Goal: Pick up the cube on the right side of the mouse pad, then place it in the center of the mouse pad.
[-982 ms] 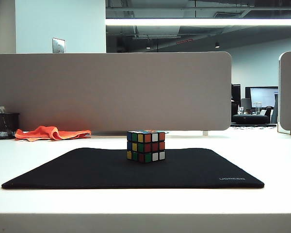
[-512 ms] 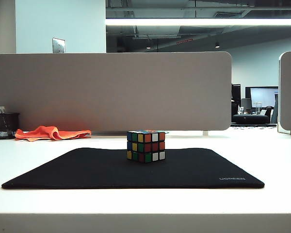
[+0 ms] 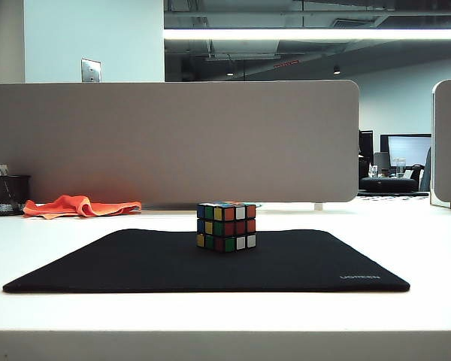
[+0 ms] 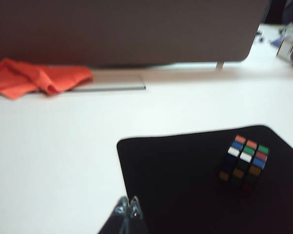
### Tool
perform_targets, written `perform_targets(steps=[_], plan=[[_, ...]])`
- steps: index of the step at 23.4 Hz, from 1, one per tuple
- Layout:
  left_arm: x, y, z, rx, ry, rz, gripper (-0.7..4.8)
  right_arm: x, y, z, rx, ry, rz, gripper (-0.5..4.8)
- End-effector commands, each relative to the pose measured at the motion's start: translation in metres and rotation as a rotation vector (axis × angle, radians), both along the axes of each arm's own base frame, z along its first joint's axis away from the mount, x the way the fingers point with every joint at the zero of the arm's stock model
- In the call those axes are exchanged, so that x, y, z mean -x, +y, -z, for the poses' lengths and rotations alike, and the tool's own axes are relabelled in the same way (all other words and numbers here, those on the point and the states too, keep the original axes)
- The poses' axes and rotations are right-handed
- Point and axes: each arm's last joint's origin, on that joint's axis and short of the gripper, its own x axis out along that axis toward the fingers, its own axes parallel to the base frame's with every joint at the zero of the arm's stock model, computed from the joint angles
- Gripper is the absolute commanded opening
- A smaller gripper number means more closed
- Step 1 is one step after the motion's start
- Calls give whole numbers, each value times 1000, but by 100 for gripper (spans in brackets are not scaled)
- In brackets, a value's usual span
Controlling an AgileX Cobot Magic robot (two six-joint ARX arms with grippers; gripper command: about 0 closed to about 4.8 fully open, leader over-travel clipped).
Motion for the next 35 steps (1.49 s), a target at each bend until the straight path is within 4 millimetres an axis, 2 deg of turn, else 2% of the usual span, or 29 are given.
perform_targets(steps=[1,9,14,20,29,32,35], plan=[[-2,0,11,7,1,-5,-6,3,-1,1,-8,-46,-3,40],[-1,0,36,62,-12,-13,-6,12,-3,11,-15,-63,-3,40],[1,0,41,63,-40,-12,-6,10,-2,19,-8,-34,-4,40],[9,6,56,-37,-50,-119,-6,6,-1,36,6,14,-3,40],[17,7,82,-93,58,-107,-6,5,-1,49,18,62,-5,40],[17,7,82,-94,59,-107,-6,3,0,57,22,89,-33,40],[17,7,82,-93,55,-107,-6,3,1,56,17,75,-47,40]])
